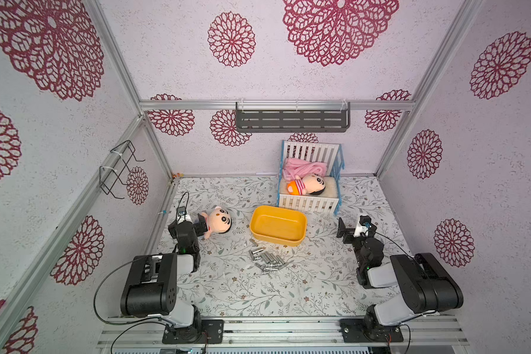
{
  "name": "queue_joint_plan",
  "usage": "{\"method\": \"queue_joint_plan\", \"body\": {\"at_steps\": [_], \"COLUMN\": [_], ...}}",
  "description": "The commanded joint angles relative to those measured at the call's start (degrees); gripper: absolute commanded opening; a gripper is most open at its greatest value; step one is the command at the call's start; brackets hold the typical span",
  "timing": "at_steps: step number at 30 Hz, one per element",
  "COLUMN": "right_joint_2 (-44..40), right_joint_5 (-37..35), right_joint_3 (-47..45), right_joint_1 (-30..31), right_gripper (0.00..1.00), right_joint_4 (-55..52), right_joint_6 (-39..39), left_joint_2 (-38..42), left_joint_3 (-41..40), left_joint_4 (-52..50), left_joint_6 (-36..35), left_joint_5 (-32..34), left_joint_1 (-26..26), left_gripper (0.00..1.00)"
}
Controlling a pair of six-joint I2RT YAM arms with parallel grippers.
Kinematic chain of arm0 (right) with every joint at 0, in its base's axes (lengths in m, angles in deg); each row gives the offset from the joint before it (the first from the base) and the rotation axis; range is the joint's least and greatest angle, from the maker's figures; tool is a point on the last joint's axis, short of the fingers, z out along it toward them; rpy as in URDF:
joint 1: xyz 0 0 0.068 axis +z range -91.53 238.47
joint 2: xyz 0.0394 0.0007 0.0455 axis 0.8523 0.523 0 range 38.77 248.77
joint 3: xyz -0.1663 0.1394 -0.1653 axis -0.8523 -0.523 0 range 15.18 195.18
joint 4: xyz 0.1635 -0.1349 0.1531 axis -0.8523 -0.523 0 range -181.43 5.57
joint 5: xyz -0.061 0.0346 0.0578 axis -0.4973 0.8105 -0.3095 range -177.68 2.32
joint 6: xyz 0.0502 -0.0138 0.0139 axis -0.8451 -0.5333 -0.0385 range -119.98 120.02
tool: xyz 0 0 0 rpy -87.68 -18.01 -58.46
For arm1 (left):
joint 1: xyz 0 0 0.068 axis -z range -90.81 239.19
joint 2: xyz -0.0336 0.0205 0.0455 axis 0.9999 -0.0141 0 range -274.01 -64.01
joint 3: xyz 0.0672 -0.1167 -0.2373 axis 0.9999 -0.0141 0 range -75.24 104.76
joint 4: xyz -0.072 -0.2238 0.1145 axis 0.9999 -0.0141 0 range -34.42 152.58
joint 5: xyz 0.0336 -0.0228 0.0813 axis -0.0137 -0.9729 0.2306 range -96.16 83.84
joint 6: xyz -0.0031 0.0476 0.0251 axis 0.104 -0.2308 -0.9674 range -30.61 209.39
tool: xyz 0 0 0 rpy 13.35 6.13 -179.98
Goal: Put the screws on the desktop into the storage box
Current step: Pick up the screw from the center of the board.
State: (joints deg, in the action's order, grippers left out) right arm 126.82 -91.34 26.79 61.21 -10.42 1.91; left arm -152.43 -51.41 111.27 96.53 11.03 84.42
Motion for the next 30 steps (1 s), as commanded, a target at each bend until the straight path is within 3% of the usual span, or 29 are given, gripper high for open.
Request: {"method": "queue_joint_plan", "body": {"at_steps": [1, 21, 25, 28, 30], "right_joint_2": [-0.51, -1.08, -9.89, -18.79, -23.96], "right_joint_5": [-1.26, -1.58, -4.75, -6.78, -9.31], "right_joint_3": [0.95, 0.75, 0.09, -0.25, 0.97], "right_joint_1": [0.27, 0.37, 0.96, 0.93, 0.86], "right_gripper": [0.99, 0.99, 0.99, 0.99, 0.99], "right_joint_4": [1.3, 1.16, -5.2, -12.69, -19.78], "right_joint_6": [-0.92, -0.84, -1.89, -5.87, -12.33], "left_joint_2": [-0.17, -0.09, 2.05, 10.78, 17.34], "left_joint_3": [-0.06, -0.1, 0.22, 1.02, 2.36], "left_joint_4": [1.78, 1.76, 1.13, -6.69, -11.87], "left_joint_6": [0.33, 0.35, 0.09, -1.85, 4.01], "left_joint_5": [-0.52, -0.58, 1.92, 6.47, 12.51], "left_joint_1": [-0.21, -0.23, 0.62, 3.7, 5.53], "left_gripper": [0.97, 0.97, 0.97, 0.97, 0.97]}}
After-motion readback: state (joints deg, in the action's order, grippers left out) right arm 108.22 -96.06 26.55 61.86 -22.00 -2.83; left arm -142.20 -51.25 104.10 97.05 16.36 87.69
